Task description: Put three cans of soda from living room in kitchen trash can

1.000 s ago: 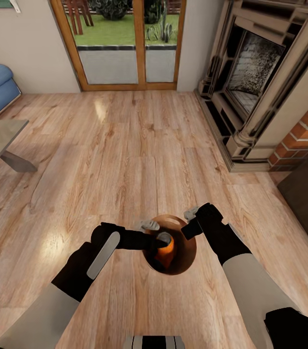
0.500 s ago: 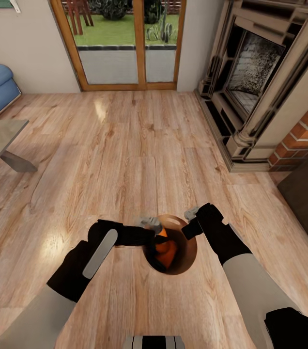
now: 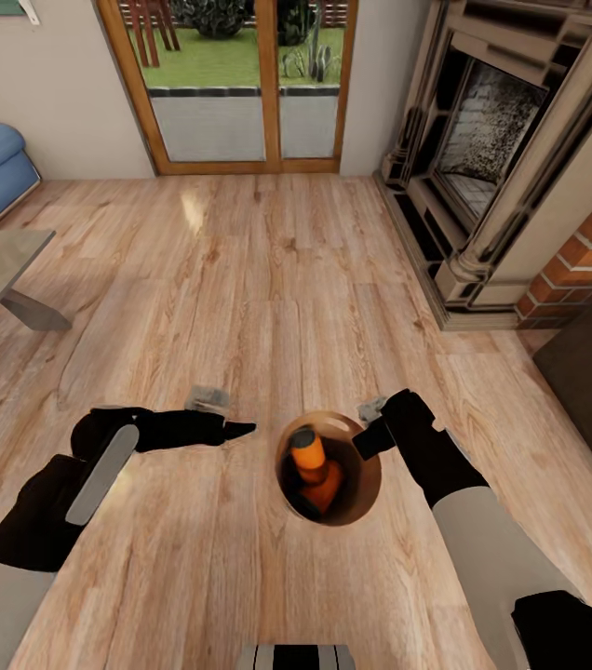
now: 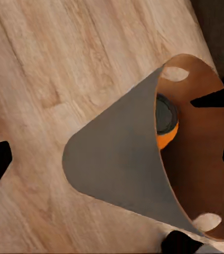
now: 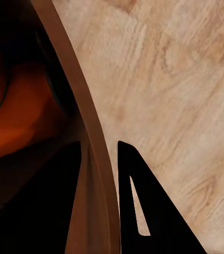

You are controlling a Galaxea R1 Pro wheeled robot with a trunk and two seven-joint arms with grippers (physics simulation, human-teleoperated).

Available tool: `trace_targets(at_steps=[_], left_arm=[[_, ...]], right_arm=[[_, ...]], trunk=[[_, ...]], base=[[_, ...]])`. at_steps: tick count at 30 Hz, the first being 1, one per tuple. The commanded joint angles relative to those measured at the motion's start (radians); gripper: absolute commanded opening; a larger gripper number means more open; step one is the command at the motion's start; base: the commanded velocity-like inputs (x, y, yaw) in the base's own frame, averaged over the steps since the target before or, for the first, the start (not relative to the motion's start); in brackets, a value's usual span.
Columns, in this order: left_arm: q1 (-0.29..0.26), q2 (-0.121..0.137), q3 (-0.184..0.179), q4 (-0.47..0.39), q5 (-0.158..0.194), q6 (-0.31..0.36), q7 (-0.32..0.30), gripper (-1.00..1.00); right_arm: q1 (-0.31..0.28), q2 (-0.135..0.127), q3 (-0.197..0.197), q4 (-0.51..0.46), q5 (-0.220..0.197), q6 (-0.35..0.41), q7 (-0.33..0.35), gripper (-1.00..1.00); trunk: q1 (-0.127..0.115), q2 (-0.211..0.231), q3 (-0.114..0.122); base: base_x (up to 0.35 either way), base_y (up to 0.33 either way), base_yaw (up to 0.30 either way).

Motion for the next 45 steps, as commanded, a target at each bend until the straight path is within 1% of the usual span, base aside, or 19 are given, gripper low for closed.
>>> trace_targets(at_steps=[1, 2, 3, 4, 5, 6, 8, 9, 10, 12, 14, 15, 16, 17, 18, 20, 24, 29, 45], left_arm=[[0.003, 0.015, 0.009, 0.001, 0.003, -0.021, -0.001, 1.00], [0.012, 0.040, 0.019, 0.004, 0.001, -0.069, -0.001, 1.00], [0.019, 0.050, 0.023, 0.005, -0.002, -0.093, 0.001, 1.00], [0.041, 0.064, 0.029, 0.007, -0.016, -0.135, 0.007, 1.00], [0.055, 0.069, 0.031, 0.007, -0.029, -0.153, 0.013, 1.00], [0.083, 0.074, 0.034, 0.009, -0.066, -0.194, 0.024, 1.00], [0.110, 0.076, 0.036, 0.014, -0.110, -0.243, 0.033, 1.00], [0.136, 0.077, 0.038, 0.030, -0.150, -0.298, 0.039, 1.00], [0.156, 0.077, 0.039, 0.065, -0.176, -0.350, 0.043, 1.00], [0.170, 0.077, 0.041, 0.100, -0.193, -0.387, 0.046, 1.00], [0.184, 0.077, 0.042, 0.141, -0.211, -0.431, 0.050, 1.00], [0.186, 0.077, 0.043, 0.147, -0.213, -0.441, 0.051, 1.00], [0.189, 0.077, 0.043, 0.156, -0.217, -0.463, 0.051, 1.00], [0.191, 0.076, 0.043, 0.162, -0.220, -0.484, 0.053, 1.00], [0.192, 0.075, 0.042, 0.166, -0.221, -0.493, 0.054, 1.00], [0.193, 0.074, 0.042, 0.181, -0.223, -0.520, 0.065, 1.00], [0.194, 0.073, 0.039, 0.189, -0.223, -0.536, 0.075, 1.00], [0.195, 0.073, 0.040, 0.190, -0.221, -0.539, 0.076, 1.00], [0.196, 0.073, 0.042, 0.186, -0.214, -0.538, 0.076, 1.00]], right_arm=[[0.000, -0.002, -0.002, 0.000, -0.024, 0.009, 0.007, -1.00], [-0.001, -0.007, -0.003, -0.001, -0.025, 0.009, 0.008, -1.00], [-0.001, -0.011, -0.004, -0.002, -0.025, 0.009, 0.009, -1.00], [-0.001, -0.020, -0.007, -0.003, -0.026, 0.009, 0.011, -1.00], [-0.001, -0.024, -0.011, -0.004, -0.026, 0.009, 0.012, -1.00], [-0.001, -0.033, -0.025, -0.004, -0.027, 0.009, 0.014, -1.00], [-0.001, -0.040, -0.044, -0.005, -0.026, 0.009, 0.016, -1.00], [-0.004, -0.047, -0.060, -0.005, -0.025, 0.009, 0.017, -1.00], [-0.014, -0.065, -0.072, -0.002, -0.024, 0.009, 0.018, -1.00], [-0.026, -0.086, -0.080, 0.007, -0.025, 0.009, 0.018, -1.00], [-0.061, -0.123, -0.089, 0.059, -0.027, 0.009, 0.019, -1.00], [-0.072, -0.134, -0.090, 0.080, -0.028, 0.009, 0.020, -1.00], [-0.096, -0.156, -0.097, 0.129, -0.030, 0.009, 0.020, -1.00], [-0.120, -0.177, -0.113, 0.176, -0.030, 0.009, 0.021, -1.00], [-0.131, -0.186, -0.123, 0.199, -0.031, 0.009, 0.021, -1.00], [-0.167, -0.222, -0.152, 0.279, -0.030, 0.009, 0.023, -1.00], [-0.195, -0.276, -0.171, 0.350, -0.030, 0.009, 0.028, -1.00], [-0.199, -0.288, -0.173, 0.378, -0.032, 0.009, 0.028, -1.00], [-0.199, -0.291, -0.173, 0.391, -0.034, 0.009, 0.026, -1.00]], trunk=[[0.000, 0.000, 0.000], [0.000, 0.000, 0.000], [0.000, 0.000, 0.000], [0.000, 0.000, 0.000], [0.000, 0.000, 0.000], [0.000, 0.000, 0.000], [0.000, 0.000, 0.000], [0.000, 0.000, 0.000], [0.000, 0.000, 0.000], [0.000, 0.000, 0.000], [0.000, 0.000, 0.000], [0.000, 0.000, 0.000], [0.000, 0.000, 0.000], [0.000, 0.000, 0.000], [0.004, -0.007, -0.003], [0.011, -0.021, -0.009], [0.027, -0.049, -0.022], [0.046, -0.084, -0.038], [0.107, -0.196, -0.088]], base=[[0.000, 0.000, 0.000], [0.000, 0.000, 0.000], [0.000, 0.000, 0.000], [0.000, 0.000, 0.000], [0.000, 0.000, 0.000], [0.000, 0.000, 0.000], [0.000, 0.000, 0.000], [0.000, 0.000, 0.000], [0.000, 0.000, 0.000], [0.000, 0.000, 0.000], [0.000, 0.000, 0.000], [0.000, 0.000, 0.000], [0.000, 0.000, 0.000], [0.000, 0.000, 0.000], [0.000, 0.000, 0.000], [0.000, 0.000, 0.000], [0.000, 0.000, 0.000], [0.000, 0.000, 0.000], [0.000, 0.000, 0.000]])
